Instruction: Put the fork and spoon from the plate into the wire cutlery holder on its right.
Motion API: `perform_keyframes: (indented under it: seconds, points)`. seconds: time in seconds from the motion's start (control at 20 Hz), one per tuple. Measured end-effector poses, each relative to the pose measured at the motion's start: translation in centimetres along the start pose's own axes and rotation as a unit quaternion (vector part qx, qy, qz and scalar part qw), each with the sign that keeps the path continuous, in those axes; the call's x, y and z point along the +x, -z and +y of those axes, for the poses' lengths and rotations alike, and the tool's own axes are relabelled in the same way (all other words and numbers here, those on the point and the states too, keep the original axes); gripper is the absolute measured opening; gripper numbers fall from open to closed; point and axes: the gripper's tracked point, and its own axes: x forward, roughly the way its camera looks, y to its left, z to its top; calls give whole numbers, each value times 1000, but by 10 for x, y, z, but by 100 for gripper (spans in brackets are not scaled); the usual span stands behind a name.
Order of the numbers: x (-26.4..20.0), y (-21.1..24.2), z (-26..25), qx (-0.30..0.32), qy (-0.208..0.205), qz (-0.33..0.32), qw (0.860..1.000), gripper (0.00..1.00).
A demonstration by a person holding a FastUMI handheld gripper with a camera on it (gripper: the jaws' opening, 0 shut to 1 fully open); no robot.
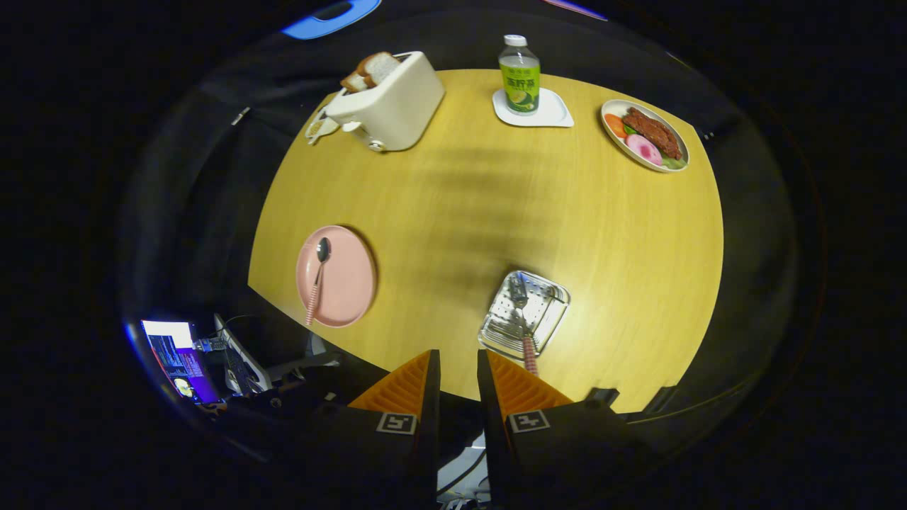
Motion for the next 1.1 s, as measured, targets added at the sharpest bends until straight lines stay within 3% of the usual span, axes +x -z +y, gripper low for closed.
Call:
perform_keyframes:
  seconds: [0.2, 0.6, 0.75, 1.1]
  points:
    - [16, 5, 92, -27, -62, -23, 997, 32]
    - [109, 16, 224, -40, -116, 36, 992, 33]
    - [153, 10, 249, -27, -117, 45, 992, 32]
    - [231, 23, 247, -21, -56, 81, 995, 32]
